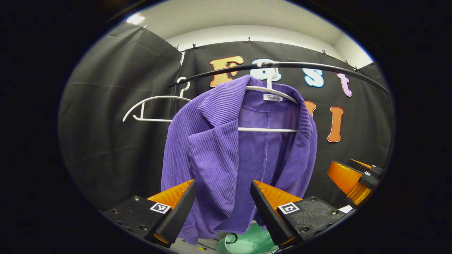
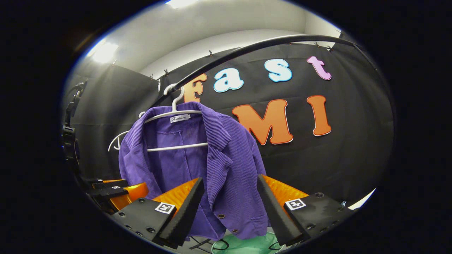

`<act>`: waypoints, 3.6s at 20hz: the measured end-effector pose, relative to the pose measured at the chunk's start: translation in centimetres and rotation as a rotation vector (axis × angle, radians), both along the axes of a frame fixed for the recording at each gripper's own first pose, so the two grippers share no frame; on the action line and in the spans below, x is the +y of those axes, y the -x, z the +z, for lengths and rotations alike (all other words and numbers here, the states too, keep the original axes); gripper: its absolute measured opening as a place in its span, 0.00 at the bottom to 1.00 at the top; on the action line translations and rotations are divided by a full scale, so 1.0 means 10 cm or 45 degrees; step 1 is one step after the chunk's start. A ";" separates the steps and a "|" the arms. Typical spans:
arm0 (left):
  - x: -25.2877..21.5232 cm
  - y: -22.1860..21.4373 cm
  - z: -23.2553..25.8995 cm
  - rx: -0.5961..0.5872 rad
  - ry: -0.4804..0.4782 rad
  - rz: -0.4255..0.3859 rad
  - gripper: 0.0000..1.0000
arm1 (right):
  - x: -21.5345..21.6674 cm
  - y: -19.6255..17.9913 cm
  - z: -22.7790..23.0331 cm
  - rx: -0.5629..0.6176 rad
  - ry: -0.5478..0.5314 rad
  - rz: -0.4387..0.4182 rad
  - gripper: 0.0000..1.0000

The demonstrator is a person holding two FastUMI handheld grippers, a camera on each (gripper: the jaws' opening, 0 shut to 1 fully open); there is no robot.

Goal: Grasp the clothes on the hanger with both hands and then place them into the laundry hamper below.

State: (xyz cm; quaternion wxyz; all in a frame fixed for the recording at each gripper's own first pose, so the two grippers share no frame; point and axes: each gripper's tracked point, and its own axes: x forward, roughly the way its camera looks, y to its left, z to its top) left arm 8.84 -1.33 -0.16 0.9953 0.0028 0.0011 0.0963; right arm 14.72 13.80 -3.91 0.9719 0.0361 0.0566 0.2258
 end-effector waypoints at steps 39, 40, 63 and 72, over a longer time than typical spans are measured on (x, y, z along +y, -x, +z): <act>0.20 -0.11 -0.03 0.165 0.180 -0.334 0.00 | -0.13 -1.13 -0.06 0.538 -0.344 0.186 0.11; 0.25 -0.05 0.05 0.152 0.147 -0.328 0.00 | -0.16 -1.17 -0.01 0.535 -0.377 0.196 0.11; 1.31 0.34 1.47 -0.121 0.154 -0.225 0.00 | -0.60 -1.96 1.37 0.413 -0.812 0.252 0.07; 1.60 0.05 2.07 -0.247 0.113 -0.259 0.00 | -0.57 -2.16 1.55 0.412 -0.797 0.233 0.07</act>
